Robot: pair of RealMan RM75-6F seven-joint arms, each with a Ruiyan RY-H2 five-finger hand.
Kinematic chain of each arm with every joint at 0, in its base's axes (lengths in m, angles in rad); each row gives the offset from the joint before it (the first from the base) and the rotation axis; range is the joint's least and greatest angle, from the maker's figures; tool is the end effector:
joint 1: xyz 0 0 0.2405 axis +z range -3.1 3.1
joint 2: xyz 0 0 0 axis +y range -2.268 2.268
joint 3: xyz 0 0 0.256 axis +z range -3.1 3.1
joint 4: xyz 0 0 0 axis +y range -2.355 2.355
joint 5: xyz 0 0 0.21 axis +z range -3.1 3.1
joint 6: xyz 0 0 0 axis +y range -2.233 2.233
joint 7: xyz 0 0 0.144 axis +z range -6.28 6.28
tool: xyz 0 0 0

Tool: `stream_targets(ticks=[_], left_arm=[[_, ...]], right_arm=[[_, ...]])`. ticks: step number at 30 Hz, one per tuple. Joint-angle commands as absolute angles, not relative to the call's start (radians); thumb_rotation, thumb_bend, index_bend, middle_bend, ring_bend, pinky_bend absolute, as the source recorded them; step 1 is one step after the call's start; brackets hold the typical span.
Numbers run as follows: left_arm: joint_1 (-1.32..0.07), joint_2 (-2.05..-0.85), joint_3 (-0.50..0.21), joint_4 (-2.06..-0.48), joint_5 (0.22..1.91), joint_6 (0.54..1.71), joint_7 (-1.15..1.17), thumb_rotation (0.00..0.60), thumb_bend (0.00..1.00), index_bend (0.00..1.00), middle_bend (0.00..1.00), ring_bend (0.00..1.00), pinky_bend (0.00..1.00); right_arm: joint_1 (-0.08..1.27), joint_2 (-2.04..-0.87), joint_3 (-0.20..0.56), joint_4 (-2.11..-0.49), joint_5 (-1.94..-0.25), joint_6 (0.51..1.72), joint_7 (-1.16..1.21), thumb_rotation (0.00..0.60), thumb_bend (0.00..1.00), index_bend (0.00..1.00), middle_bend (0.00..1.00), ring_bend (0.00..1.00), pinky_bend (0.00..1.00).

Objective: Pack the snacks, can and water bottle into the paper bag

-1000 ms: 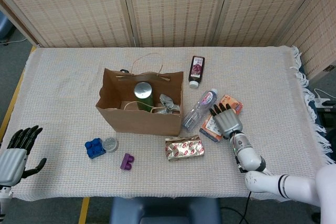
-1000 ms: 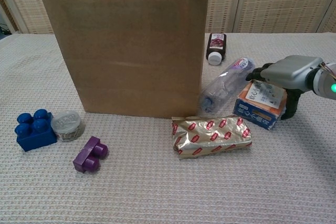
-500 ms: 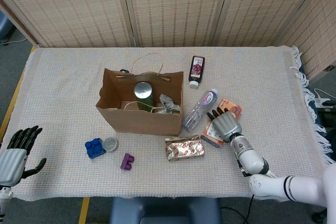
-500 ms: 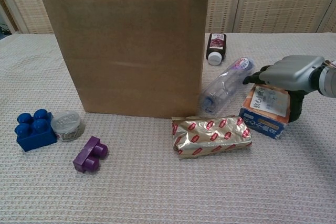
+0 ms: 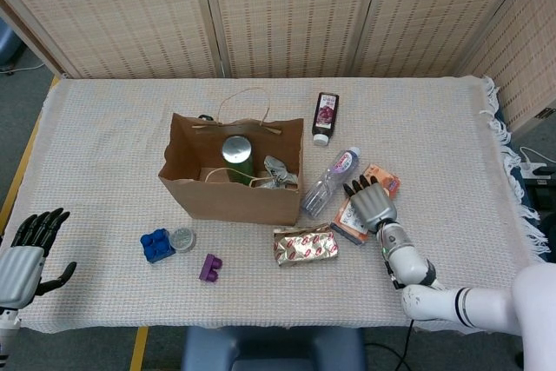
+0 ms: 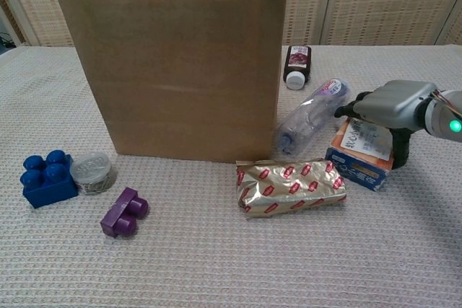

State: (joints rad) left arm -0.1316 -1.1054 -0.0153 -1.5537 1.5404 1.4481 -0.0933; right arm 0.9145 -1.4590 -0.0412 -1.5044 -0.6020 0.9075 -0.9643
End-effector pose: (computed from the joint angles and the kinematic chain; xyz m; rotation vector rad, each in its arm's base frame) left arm -0.3151 0.1893 0.1577 -1.4698 -0.9277 -0.9282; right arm -0.2025 -0.3485 -0.0107 2.0175 -0.6172 0.1838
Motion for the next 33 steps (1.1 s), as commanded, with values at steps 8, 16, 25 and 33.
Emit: stream_targets(ticks=[8,16,25,33], left_arm=[[-0.131,-1.106,-0.016,-1.553,1.539,1.448,-0.089,0.6,0.33,0.02,0.0,0.0,0.0],[-0.128,-1.109,-0.016,-1.555,1.538,1.453,-0.078,0.6,0.33,0.02,0.0,0.0,0.0],[-0.128,-1.112,-0.019,-1.562,1.533,1.454,-0.055,0.6,0.33,0.02,0.0,0.0,0.0],[-0.129,-1.115,-0.022,-1.566,1.529,1.453,-0.04,0.6,0.33,0.02,0.0,0.0,0.0]], right_arm=[[0.883,-1.378,-0.061,-1.609,-0.688,0.978,-0.915,0.6,0.32,0.72,0.66,0.72,0.71],[0.804,-1.198,-0.022,-1.772,-0.82,1.116,-0.765,0.6,0.32,0.71,0.66,0.72,0.72],[0.675,-1.086,0.15,-1.82,-1.091,1.437,-0.458,0.6,0.32,0.71,0.66,0.71,0.71],[0.724,-1.064,0.308,-1.849,-1.172,1.558,-0.585,0.6,0.32,0.71,0.66,0.7,0.7]])
